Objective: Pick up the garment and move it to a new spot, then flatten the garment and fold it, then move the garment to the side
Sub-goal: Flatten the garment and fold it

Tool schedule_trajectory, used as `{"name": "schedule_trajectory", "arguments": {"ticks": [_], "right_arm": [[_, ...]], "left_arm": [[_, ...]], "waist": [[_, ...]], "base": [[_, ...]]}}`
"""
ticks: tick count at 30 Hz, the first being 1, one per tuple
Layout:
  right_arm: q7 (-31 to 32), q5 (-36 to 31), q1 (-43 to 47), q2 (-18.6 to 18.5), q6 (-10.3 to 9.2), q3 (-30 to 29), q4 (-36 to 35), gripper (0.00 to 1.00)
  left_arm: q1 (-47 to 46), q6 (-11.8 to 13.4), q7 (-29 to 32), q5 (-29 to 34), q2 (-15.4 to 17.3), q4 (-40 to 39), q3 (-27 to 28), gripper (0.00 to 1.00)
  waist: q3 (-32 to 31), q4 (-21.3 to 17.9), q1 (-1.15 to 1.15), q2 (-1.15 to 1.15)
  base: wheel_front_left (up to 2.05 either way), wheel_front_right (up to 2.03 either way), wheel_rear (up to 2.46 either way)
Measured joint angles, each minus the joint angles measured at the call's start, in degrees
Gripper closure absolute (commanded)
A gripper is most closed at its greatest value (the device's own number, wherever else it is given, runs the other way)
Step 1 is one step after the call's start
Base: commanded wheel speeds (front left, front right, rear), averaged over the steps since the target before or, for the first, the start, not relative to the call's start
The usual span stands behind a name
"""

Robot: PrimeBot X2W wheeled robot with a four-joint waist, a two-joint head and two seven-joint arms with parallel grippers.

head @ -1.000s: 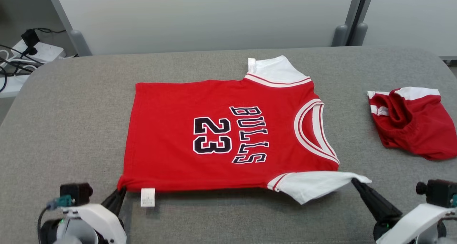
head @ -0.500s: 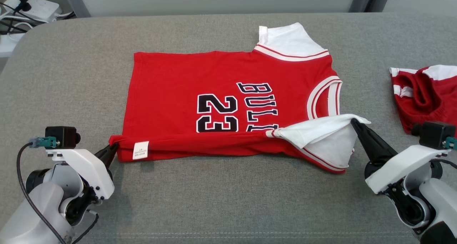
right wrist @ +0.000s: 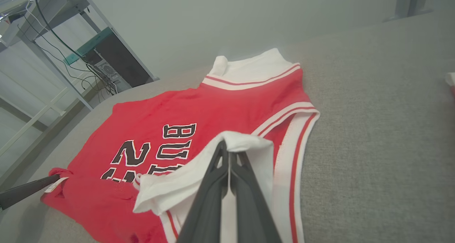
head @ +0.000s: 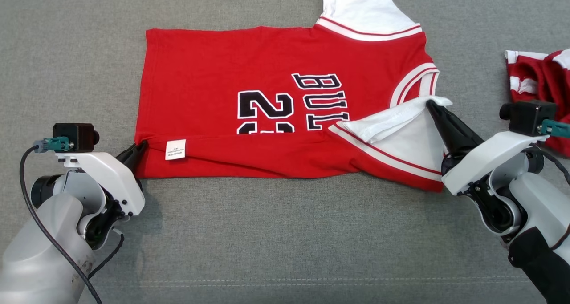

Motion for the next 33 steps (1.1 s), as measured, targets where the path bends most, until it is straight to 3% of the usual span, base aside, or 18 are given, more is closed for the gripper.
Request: {"name": "schedule_trajectory", "arguments": {"ticks": [20, 21, 22, 23, 33], "right_arm": [[-3.26, -0.12, -8.22, 1.60, 0.00, 4.08, 6.36, 1.00], [-3.54, -0.12, -8.51, 1.78, 0.00, 4.16, 7.21, 0.80], [-3.63, -0.11, -8.61, 1.83, 0.00, 4.08, 7.73, 0.35], [-3.94, -0.10, -8.62, 1.92, 0.00, 4.02, 8.37, 0.00], [-5.43, -1.11, -4.72, 1.37, 0.00, -0.79, 8.69, 0.00]], "left_arm": [[-5.27, 0.00, -9.66, -4.00, -0.52, 5.21, -7.25, 1.00], [-5.44, 0.00, -10.33, -4.10, -0.57, 5.55, -7.68, 0.71], [-5.56, 0.00, -11.31, -4.11, -0.62, 5.71, -8.14, 0.17], [-5.67, 0.00, -12.23, -4.14, -0.77, 5.95, -8.35, 0.00], [-4.09, 0.00, -18.53, -5.14, -2.97, 8.48, -7.43, 0.00]], "waist": [[3.10, 1.18, 0.00, 0.00], [3.13, 1.20, 0.00, 0.00], [3.11, 1.21, 0.00, 0.00], [3.06, 1.22, 0.00, 0.00], [0.78, 1.26, 0.00, 0.00]], "base": [[0.00, 0.00, 0.00], [0.00, 0.00, 0.00], [0.00, 0.00, 0.00], [0.00, 0.00, 0.00], [0.00, 0.00, 0.00]]}}
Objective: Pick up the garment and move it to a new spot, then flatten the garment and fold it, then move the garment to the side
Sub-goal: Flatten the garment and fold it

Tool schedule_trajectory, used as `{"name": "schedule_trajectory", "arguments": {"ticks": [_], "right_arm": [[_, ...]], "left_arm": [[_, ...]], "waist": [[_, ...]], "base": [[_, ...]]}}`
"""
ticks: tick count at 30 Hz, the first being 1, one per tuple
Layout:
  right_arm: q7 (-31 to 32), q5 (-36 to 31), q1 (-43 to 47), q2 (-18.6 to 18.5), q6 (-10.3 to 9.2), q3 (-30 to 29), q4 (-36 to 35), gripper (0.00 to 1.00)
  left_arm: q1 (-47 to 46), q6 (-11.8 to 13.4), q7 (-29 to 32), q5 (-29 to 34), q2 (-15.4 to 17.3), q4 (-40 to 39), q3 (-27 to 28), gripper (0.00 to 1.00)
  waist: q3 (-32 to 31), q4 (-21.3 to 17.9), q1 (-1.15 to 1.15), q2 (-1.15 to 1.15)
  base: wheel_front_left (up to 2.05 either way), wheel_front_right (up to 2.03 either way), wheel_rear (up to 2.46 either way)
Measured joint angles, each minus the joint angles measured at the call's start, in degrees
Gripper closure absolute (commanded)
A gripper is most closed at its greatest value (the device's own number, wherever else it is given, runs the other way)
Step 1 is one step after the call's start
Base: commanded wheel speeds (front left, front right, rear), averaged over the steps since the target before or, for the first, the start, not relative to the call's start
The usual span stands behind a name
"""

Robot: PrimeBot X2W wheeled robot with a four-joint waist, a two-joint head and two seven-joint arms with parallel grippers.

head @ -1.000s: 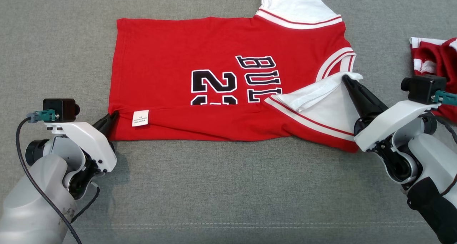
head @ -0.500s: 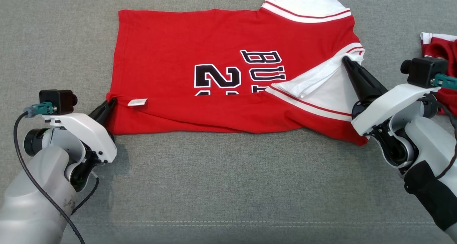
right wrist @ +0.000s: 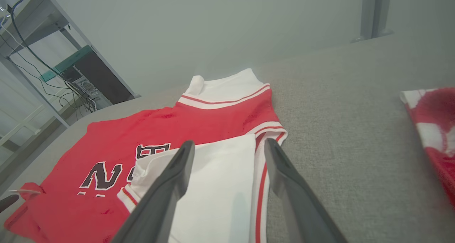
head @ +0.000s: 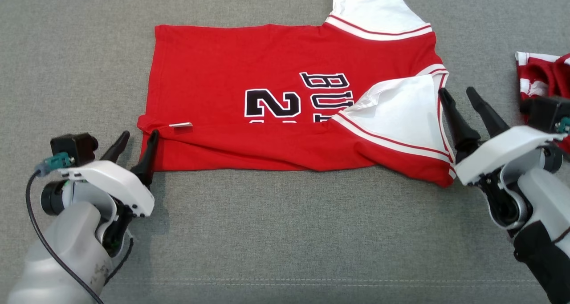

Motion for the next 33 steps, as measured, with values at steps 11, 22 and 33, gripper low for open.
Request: {"name": "schedule_trajectory", "arguments": {"ticks": [11, 22, 33], "right_arm": [[0.00, -3.96, 18.11, 1.87, 0.00, -9.20, -7.64, 0.00], [0.00, -4.06, 26.21, 4.83, 0.00, -12.39, -9.54, 0.00], [0.00, 1.80, 26.79, 7.25, 0.00, -11.92, -8.76, 0.00]], "left_arm": [[12.20, 1.76, -0.02, 8.62, -3.72, -6.97, 12.21, 0.00], [17.26, 1.76, -0.02, 15.90, -6.83, -9.34, 19.79, 0.00], [18.11, 0.68, -0.02, 20.02, -8.66, -8.98, 23.07, 0.00]], "waist": [[-3.56, -0.76, 0.00, 0.00], [-4.92, -1.30, 0.00, 0.00], [-4.82, 0.09, 0.00, 0.00]], "base": [[0.00, 0.00, 0.00], [0.00, 0.00, 0.00], [0.00, 0.00, 0.00]]}}
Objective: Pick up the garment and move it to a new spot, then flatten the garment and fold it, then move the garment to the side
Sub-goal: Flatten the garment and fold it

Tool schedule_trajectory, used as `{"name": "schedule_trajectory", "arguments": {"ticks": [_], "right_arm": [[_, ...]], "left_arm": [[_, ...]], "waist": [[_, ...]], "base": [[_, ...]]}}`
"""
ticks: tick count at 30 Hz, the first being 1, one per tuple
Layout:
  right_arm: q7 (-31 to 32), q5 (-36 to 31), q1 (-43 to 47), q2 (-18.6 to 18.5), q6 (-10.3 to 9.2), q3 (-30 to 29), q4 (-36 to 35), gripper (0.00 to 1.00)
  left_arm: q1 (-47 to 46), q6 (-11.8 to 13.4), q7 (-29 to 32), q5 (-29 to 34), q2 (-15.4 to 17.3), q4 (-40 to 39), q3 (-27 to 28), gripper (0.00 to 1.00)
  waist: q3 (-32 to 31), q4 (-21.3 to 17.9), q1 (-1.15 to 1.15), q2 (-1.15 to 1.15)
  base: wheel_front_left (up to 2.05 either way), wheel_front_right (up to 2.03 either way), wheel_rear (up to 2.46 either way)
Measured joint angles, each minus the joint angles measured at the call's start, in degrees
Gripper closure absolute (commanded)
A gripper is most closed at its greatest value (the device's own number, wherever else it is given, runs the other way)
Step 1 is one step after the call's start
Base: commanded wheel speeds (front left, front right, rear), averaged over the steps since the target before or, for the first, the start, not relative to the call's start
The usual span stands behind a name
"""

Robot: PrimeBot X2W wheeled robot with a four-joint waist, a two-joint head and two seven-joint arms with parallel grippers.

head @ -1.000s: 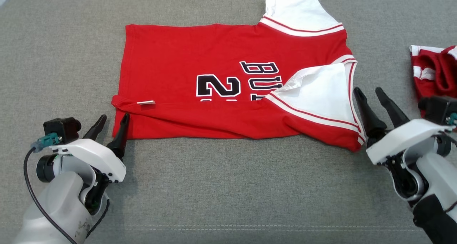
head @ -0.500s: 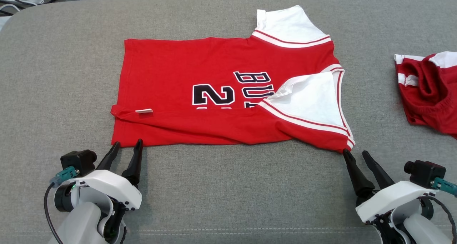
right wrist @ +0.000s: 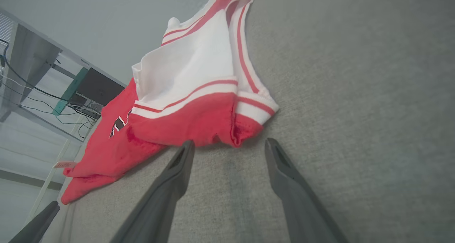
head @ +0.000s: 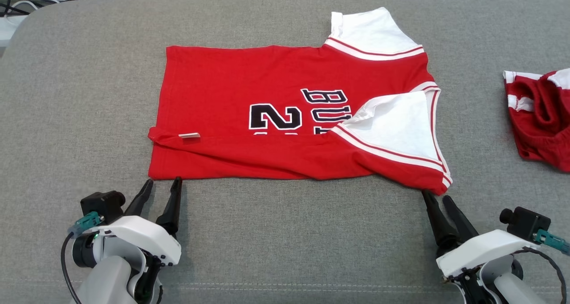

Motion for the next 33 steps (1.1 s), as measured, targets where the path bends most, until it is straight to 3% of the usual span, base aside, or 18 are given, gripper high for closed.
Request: {"name": "schedule_trajectory", "arguments": {"ticks": [13, 26, 28, 32, 33], "right_arm": [[0.00, 8.06, -0.73, 0.76, 0.00, -0.71, -0.15, 0.00], [0.00, 11.12, -1.45, 0.87, -0.01, -1.09, -1.79, 0.00], [0.00, 11.77, -1.65, 0.89, -0.01, -1.20, -2.00, 0.14], [0.00, 12.12, -2.61, 0.87, -0.01, -1.45, -2.13, 0.33], [0.00, 12.13, -2.61, 0.86, -0.01, -1.51, -2.16, 0.47]], "left_arm": [[0.30, -0.25, 0.00, 2.41, -1.34, 0.30, 2.43, 0.00], [0.30, -0.25, 0.00, 2.38, -1.56, 0.13, 2.40, 0.00], [0.30, -0.25, 0.00, 2.34, -1.56, 0.03, 2.37, 0.00], [0.30, -0.25, 0.00, 2.30, -1.63, -0.02, 2.10, 0.00], [0.30, -0.25, 0.00, 2.27, -1.65, -0.02, 2.05, 0.00]], "waist": [[0.88, 0.45, 0.00, 0.00], [1.65, 0.91, 0.00, 0.00], [1.78, 0.91, 0.00, 0.00], [1.96, 0.95, 0.00, 0.00], [2.00, 0.97, 0.00, 0.00]], "base": [[0.00, 0.00, 0.00], [0.00, 0.00, 0.00], [0.00, 0.00, 0.00], [0.00, 0.00, 0.00], [0.00, 0.00, 0.00]]}}
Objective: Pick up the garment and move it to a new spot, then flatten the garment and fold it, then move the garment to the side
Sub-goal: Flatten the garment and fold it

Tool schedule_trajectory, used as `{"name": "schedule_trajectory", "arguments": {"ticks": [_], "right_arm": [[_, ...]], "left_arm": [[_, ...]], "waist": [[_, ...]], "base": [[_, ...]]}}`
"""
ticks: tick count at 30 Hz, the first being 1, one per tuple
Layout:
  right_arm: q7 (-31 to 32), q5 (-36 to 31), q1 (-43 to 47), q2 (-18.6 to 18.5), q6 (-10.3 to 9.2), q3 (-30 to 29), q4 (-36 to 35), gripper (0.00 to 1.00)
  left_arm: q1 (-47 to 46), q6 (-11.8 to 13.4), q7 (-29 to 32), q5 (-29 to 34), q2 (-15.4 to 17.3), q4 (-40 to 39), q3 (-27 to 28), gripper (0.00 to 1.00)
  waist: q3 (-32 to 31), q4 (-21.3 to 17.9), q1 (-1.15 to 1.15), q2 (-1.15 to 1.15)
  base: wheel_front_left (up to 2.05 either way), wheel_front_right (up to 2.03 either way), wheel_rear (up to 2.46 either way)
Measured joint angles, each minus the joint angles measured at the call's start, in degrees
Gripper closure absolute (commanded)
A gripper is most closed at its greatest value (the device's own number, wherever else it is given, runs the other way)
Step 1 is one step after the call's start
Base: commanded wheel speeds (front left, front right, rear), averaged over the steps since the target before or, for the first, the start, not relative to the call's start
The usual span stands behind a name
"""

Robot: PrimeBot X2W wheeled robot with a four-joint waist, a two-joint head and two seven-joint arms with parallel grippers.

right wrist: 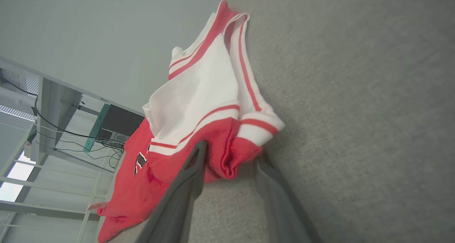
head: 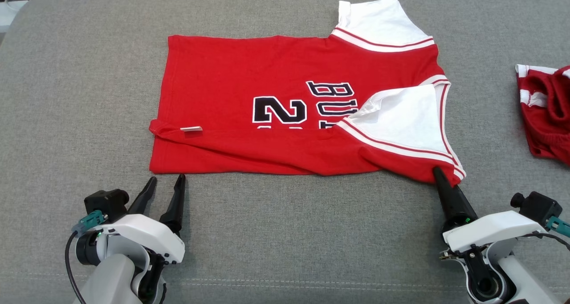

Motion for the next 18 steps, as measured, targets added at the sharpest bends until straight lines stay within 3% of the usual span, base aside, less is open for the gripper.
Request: {"name": "schedule_trajectory", "arguments": {"ticks": [2, 6, 7, 18], "right_arm": [[0.00, 0.02, 0.01, -0.02, 0.00, -0.10, -0.01, 0.55], [0.00, 0.01, 0.05, -0.11, 0.00, -0.66, -0.15, 0.84], [0.00, -0.05, 0.05, -0.11, 0.00, -1.05, -0.23, 0.98], [0.00, -1.16, 0.24, -0.24, 0.00, -1.10, -0.67, 1.00]], "left_arm": [[0.00, 0.00, 0.00, -0.01, -0.02, -0.01, -0.13, 0.00], [0.00, 0.00, 0.00, -1.01, -0.15, -0.37, 0.07, 0.00], [0.00, 0.00, 0.00, -1.79, -0.40, -0.65, 0.35, 0.00], [-0.26, 0.00, -0.01, -12.33, -1.68, -1.15, 3.55, 0.00]], "waist": [[0.01, 0.00, 0.00, 0.00], [-0.02, -0.11, 0.00, 0.00], [-0.02, -0.17, 0.00, 0.00], [0.38, -0.79, 0.00, 0.00]], "base": [[0.00, 0.00, 0.00], [0.00, 0.00, 0.00], [0.00, 0.00, 0.00], [0.00, 0.00, 0.00]]}}
